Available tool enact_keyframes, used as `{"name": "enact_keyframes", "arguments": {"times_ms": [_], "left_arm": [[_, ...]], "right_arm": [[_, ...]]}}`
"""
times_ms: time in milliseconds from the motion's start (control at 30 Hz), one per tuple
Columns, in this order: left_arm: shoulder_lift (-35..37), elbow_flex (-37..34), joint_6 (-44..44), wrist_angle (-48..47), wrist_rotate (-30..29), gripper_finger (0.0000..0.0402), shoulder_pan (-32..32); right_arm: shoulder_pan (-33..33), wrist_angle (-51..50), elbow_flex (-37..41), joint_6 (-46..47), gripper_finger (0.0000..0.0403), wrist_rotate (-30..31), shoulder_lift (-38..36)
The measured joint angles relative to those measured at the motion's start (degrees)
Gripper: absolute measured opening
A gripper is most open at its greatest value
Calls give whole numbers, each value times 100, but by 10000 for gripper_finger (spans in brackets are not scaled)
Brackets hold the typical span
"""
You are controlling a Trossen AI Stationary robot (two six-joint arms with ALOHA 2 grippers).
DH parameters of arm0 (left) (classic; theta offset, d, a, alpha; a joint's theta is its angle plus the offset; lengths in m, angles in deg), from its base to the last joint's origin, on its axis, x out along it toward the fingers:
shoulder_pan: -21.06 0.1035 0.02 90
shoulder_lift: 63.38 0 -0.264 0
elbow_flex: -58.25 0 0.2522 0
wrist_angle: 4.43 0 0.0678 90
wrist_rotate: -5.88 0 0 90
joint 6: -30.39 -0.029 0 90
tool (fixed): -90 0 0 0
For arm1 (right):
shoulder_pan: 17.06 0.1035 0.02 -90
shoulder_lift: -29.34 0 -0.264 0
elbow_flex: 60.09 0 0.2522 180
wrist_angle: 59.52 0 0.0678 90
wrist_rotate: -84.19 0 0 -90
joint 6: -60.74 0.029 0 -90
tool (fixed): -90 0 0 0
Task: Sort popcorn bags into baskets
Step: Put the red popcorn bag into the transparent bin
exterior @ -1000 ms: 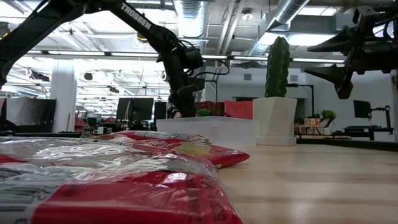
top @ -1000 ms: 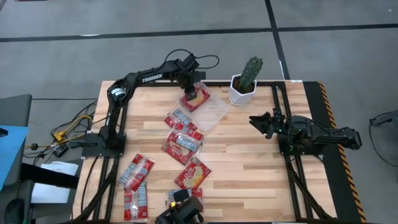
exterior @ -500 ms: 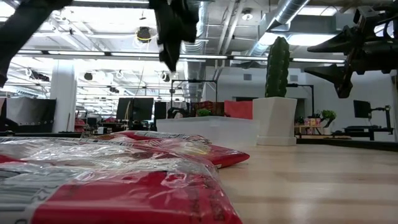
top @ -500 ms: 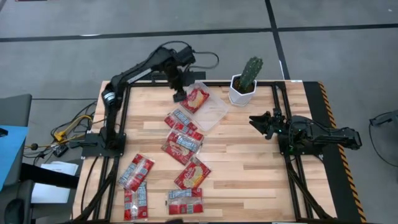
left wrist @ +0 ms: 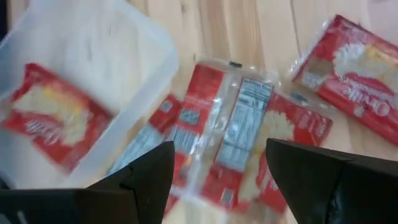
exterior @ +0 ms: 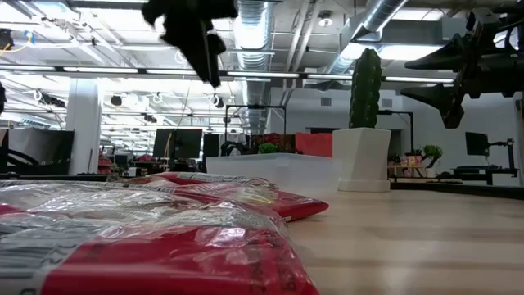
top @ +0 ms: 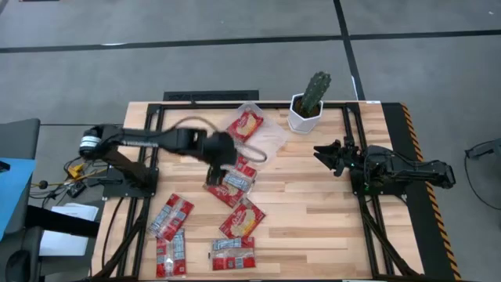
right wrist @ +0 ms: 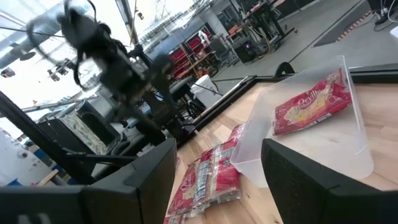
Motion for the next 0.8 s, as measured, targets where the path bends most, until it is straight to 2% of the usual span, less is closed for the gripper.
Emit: {"name": "enact_keyframes", "arguments": {"times_ms": [100,200,300,667,800], "left_arm": [[59,-793,61,858,-377,240,-363],[1,-1266,-103,1442,-827,240,-538],[-175,-1580,-169,1738,-788,240,-572],[-1159,-1734,-352,1971,-712,240,-578],[-1514,-1714,-369,1984,-1157,240,-578]], "right_arm": [[0,0,0,0,260,-1,-1],[-1,0,0,0,260,-1,-1],[-2,0,0,31,260,-1,1],[0,-2,0,48,260,1,67],[-2,-2,0,66,260,5,77]]}}
